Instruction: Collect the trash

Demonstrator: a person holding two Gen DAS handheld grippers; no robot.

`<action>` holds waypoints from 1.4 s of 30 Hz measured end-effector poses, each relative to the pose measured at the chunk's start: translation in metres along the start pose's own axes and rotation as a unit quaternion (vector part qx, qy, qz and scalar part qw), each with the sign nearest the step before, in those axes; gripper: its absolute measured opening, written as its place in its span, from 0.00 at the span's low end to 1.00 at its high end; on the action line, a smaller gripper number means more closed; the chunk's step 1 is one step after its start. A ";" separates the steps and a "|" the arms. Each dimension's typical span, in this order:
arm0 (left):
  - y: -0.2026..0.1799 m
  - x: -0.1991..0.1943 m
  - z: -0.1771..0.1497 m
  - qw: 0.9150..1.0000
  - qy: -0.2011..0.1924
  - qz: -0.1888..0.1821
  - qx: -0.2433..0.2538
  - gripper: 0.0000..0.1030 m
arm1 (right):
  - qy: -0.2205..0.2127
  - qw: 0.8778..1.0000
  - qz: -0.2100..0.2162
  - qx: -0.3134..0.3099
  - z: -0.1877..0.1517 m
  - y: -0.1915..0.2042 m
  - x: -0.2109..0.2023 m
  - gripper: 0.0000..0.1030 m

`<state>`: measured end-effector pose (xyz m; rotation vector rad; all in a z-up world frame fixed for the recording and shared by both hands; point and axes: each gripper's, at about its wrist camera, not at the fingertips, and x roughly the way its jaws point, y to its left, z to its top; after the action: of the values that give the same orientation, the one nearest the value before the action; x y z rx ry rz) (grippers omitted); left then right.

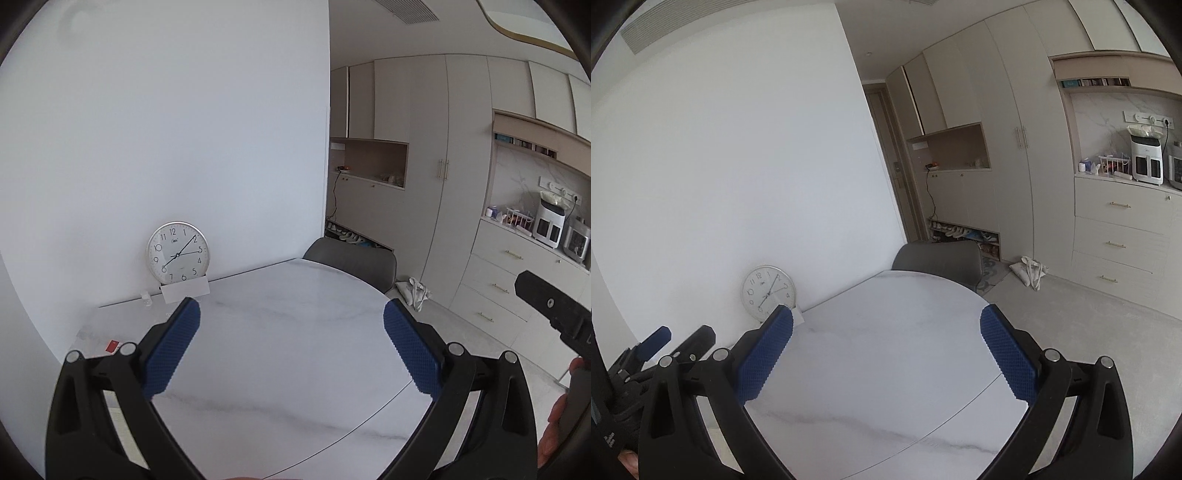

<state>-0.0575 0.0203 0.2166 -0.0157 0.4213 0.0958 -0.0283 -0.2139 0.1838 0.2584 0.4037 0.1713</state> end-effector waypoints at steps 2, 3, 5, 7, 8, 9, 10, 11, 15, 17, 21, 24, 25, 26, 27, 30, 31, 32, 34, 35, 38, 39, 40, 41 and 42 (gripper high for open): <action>0.002 0.003 -0.003 1.000 0.007 -0.004 -0.008 0.93 | 0.007 1.000 0.003 0.002 -0.001 0.002 0.006 0.98; 0.003 0.005 -0.005 1.000 0.012 -0.006 -0.010 0.93 | 0.009 1.000 0.005 0.004 -0.002 0.002 0.007 0.98; 0.004 0.007 -0.008 1.000 0.019 -0.005 -0.010 0.93 | 0.012 1.000 0.012 0.008 -0.004 0.002 0.006 0.98; 0.003 0.007 -0.010 1.000 0.023 -0.004 -0.009 0.93 | 0.013 1.000 0.008 0.007 -0.005 0.001 0.006 0.98; 0.002 0.008 -0.012 1.000 0.025 -0.006 -0.009 0.93 | 0.013 1.000 0.006 0.007 -0.006 0.001 0.005 0.98; 0.001 0.009 -0.013 1.000 0.027 -0.008 -0.008 0.93 | 0.013 1.000 0.004 0.007 -0.008 0.002 0.002 0.98; 0.001 0.008 -0.013 1.000 0.028 -0.010 -0.007 0.93 | 0.013 1.000 0.004 0.008 -0.008 0.002 0.001 0.98; -0.001 0.008 -0.014 1.000 0.028 -0.011 -0.006 0.93 | 0.014 1.000 0.003 0.008 -0.010 0.002 0.000 0.98; -0.003 0.008 -0.016 1.000 0.028 -0.013 -0.002 0.93 | 0.016 1.000 -0.001 0.003 -0.011 0.004 0.000 0.98; -0.003 0.007 -0.016 0.999 0.029 -0.014 -0.003 0.93 | 0.017 1.000 -0.001 0.002 -0.012 0.005 -0.001 0.98; -0.003 0.007 -0.018 0.999 0.030 -0.014 -0.002 0.93 | 0.018 1.000 -0.002 0.002 -0.014 0.005 -0.002 0.98; -0.003 0.007 -0.019 0.999 0.033 -0.015 0.000 0.93 | 0.019 1.000 -0.003 0.002 -0.016 0.005 -0.003 0.98; -0.003 0.007 -0.019 0.999 0.033 -0.015 0.001 0.93 | 0.019 1.000 -0.004 0.002 -0.016 0.005 -0.003 0.98; -0.003 0.008 -0.019 0.999 0.033 -0.016 0.001 0.93 | 0.020 1.000 -0.005 0.001 -0.016 0.005 -0.003 0.98; -0.003 0.008 -0.020 0.999 0.033 -0.016 0.002 0.93 | 0.020 1.000 -0.005 0.002 -0.015 0.003 -0.003 0.98; -0.004 0.008 -0.021 0.999 0.033 -0.017 0.002 0.93 | 0.021 1.000 -0.006 0.002 -0.016 0.004 -0.004 0.98; -0.004 0.009 -0.022 0.999 0.034 -0.018 0.001 0.93 | 0.022 1.000 -0.006 0.002 -0.017 0.003 -0.004 0.98; -0.004 0.010 -0.022 0.999 0.035 -0.018 0.000 0.93 | 0.022 1.000 -0.007 0.002 -0.017 0.003 -0.004 0.98; -0.004 0.012 -0.022 0.999 0.036 -0.016 0.001 0.93 | 0.024 1.000 -0.007 0.002 -0.017 0.003 -0.004 0.98; -0.003 0.013 -0.023 0.999 0.037 -0.016 0.001 0.93 | 0.024 1.000 -0.007 0.002 -0.017 0.003 -0.003 0.98; -0.003 0.015 -0.023 0.999 0.043 -0.018 -0.003 0.93 | 0.027 1.000 -0.009 0.001 -0.018 0.003 -0.002 0.98; -0.003 0.016 -0.023 0.999 0.047 -0.019 -0.004 0.93 | 0.028 1.000 -0.009 0.001 -0.018 0.002 -0.002 0.98; -0.003 0.016 -0.024 0.999 0.049 -0.020 -0.004 0.93 | 0.028 1.000 -0.009 0.001 -0.018 0.002 -0.002 0.98; -0.003 0.017 -0.024 0.999 0.050 -0.021 -0.004 0.93 | 0.029 1.000 -0.010 0.002 -0.018 0.002 -0.002 0.98; -0.003 0.017 -0.024 0.999 0.050 -0.021 -0.004 0.93 | 0.029 1.000 -0.010 0.002 -0.018 0.001 -0.002 0.98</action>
<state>-0.0519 0.0177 0.1878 -0.0377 0.5194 0.0552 -0.0371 -0.2093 0.1687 0.2528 0.4644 0.1592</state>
